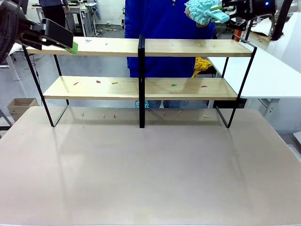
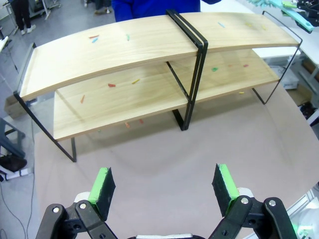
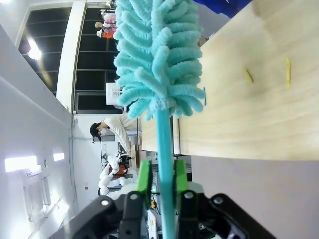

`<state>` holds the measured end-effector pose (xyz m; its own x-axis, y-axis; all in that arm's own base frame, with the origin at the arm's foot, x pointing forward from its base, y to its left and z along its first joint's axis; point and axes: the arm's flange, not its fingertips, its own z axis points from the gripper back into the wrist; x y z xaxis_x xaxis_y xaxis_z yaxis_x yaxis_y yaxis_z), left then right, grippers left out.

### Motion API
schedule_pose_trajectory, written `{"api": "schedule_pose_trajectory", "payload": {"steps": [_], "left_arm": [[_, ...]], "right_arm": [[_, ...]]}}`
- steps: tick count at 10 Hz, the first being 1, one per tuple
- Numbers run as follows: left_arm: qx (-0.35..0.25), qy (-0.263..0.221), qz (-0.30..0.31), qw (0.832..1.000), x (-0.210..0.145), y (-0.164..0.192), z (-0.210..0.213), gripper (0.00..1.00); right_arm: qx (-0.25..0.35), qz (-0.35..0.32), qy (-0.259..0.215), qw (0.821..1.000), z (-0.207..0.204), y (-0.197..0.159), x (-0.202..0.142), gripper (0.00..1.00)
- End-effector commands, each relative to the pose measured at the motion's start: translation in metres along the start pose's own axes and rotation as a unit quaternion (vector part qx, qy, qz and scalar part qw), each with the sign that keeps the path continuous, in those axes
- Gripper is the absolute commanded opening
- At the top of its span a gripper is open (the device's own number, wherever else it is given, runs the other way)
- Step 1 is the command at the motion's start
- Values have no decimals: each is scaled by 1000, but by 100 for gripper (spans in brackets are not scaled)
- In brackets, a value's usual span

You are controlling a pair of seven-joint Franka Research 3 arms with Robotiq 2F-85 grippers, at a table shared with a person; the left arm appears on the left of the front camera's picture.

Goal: Clean the shelves.
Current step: Pick up the Duster when the human hands it over.

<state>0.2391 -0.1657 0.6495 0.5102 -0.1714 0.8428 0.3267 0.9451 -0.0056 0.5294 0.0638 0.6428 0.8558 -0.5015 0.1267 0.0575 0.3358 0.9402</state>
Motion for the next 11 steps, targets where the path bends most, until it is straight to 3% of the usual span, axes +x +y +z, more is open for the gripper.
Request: {"api": "schedule_pose_trajectory", "payload": {"steps": [1, 5, 7, 9, 11], "left_arm": [[0, -3, 1, 1000, 0, 0, 1, 100], [0, -3, 1, 1000, 0, 0, 1, 100], [0, -3, 1, 1000, 0, 0, 1, 100], [0, -3, 1, 1000, 0, 0, 1, 100], [0, -3, 1, 1000, 0, 0, 1, 100]], "right_arm": [[15, 14, -10, 1000, -2, -8, -5, 0], [18, 22, -3, 1000, 20, -6, -8, 0], [21, 64, 37, 997, 115, 17, -19, 0], [-20, 97, 109, 989, 247, 26, -46, 0], [-21, 111, 140, 984, 359, 7, -75, 0]]}}
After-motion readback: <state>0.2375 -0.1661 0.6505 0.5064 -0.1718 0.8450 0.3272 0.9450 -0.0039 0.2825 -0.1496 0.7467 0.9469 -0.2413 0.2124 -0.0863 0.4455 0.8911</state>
